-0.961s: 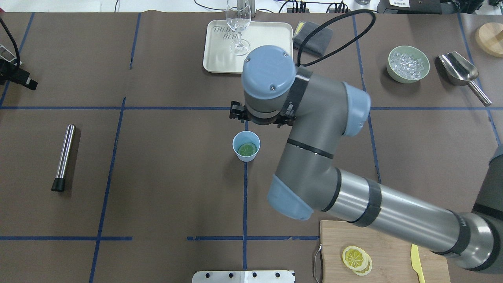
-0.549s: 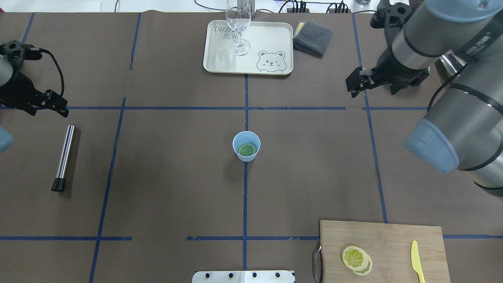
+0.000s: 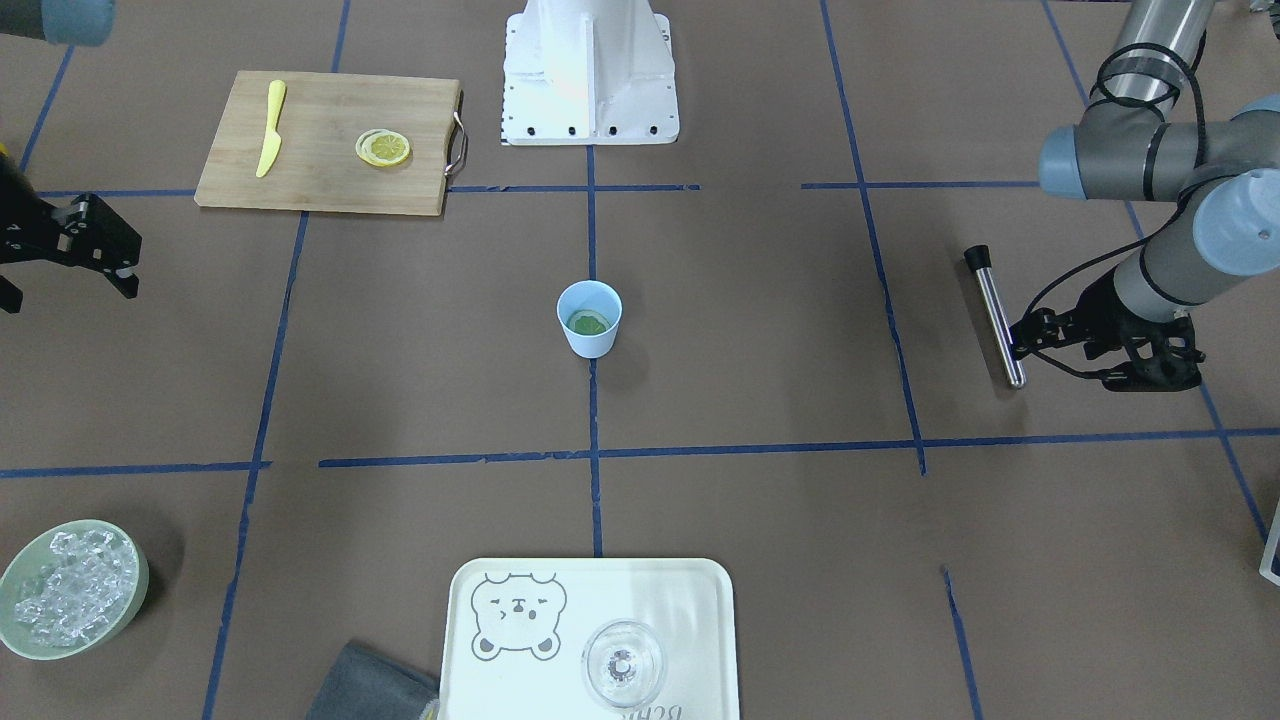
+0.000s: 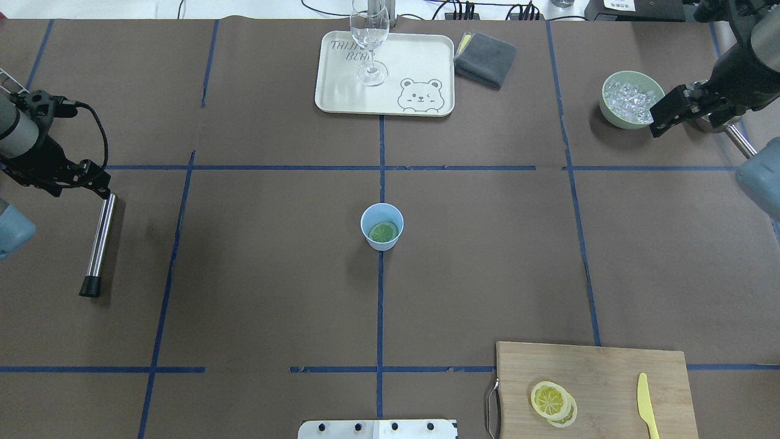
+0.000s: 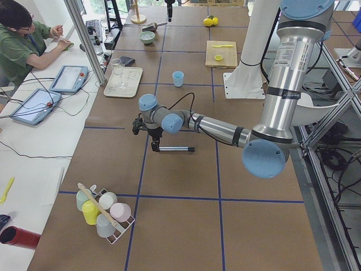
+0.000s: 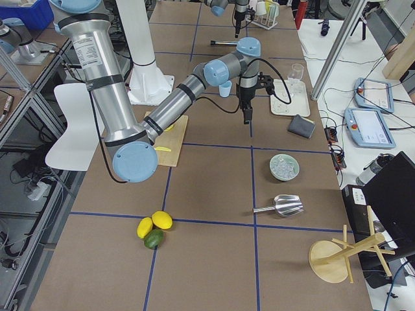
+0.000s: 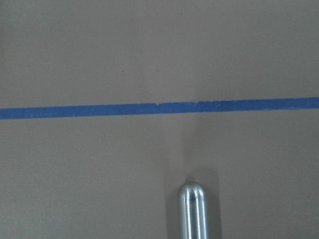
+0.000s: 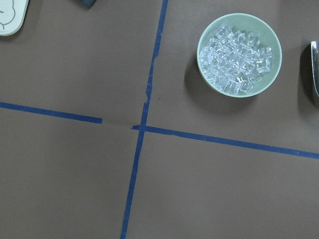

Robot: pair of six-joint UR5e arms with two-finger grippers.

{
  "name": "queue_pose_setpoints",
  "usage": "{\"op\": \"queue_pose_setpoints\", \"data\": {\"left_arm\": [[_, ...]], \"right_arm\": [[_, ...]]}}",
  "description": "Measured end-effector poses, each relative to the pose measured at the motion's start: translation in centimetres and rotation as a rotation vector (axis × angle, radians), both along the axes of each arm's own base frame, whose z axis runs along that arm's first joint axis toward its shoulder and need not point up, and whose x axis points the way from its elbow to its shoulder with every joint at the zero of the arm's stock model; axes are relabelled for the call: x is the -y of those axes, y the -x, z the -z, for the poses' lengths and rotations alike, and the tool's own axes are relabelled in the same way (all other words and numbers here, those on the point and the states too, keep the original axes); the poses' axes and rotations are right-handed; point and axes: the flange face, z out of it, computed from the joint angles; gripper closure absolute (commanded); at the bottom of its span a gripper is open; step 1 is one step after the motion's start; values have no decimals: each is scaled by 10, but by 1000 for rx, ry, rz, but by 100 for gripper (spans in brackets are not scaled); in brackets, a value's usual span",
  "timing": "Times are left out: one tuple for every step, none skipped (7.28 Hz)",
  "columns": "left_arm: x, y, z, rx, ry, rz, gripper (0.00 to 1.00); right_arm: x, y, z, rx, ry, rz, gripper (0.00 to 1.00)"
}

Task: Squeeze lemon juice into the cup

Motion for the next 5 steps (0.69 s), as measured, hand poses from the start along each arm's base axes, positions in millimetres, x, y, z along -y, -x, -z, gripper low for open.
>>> {"op": "queue_pose_setpoints", "data": {"left_arm": [[-1,-5,-3,-1,7,2,0],[-2,-11,-4,-5,19,15,0],[-5,-19,-7,-11,22,17,0],[-7,-25,-13,-17,18,14,0],[-7,-28,-18,-21,14,12,5]], "right_arm": [[0,-5,-4,3,1,2,0],[1,-7,-5,6,0,3,0],[1,-8,-5,7,-1,2,0],[1,-8,-5,7,-2,2,0],[1,-9,-5,8,-3,1,0]]}}
